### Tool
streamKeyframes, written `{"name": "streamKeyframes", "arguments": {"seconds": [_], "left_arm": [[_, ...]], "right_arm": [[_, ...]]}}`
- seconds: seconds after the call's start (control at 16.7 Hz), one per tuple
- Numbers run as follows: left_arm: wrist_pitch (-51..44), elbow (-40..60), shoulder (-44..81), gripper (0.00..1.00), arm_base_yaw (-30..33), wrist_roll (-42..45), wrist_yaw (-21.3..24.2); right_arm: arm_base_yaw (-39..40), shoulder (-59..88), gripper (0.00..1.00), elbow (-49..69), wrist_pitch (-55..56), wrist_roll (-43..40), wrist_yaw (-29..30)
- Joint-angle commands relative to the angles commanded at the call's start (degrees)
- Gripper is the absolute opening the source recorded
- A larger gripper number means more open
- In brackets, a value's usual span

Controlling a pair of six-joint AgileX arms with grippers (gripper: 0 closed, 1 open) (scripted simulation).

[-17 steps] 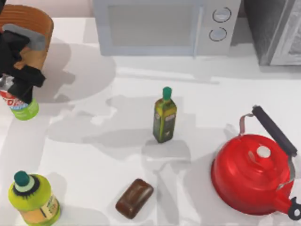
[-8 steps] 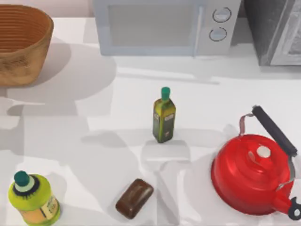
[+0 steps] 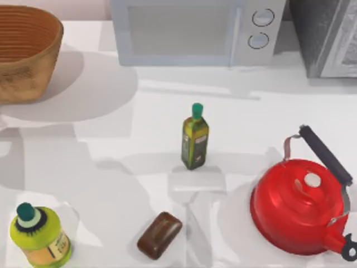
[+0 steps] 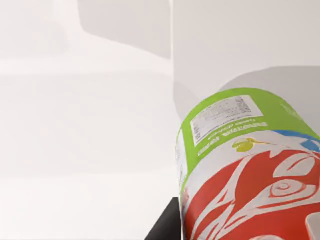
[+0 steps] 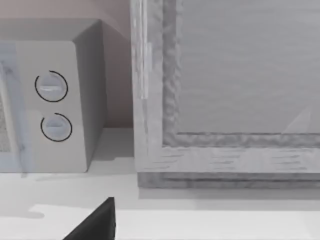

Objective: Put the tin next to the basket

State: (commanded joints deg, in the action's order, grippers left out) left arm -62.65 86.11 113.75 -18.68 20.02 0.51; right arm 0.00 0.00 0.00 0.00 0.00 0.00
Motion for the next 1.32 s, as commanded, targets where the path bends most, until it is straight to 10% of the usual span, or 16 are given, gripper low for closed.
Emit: {"name": "streamKeyframes", "arguments": {"seconds": [0.96,1.32], "left_arm": [[2.3,-1.0,1.0,0.00,2.8,-2.6,-0.4],[2.3,-1.0,1.0,0.45,2.8,-2.6,-0.4]], "right_arm": [[0.0,0.0,1.00,0.0,0.0,0.0,0.0],[0.0,0.0,1.00,0.0,0.0,0.0,0.0]]}}
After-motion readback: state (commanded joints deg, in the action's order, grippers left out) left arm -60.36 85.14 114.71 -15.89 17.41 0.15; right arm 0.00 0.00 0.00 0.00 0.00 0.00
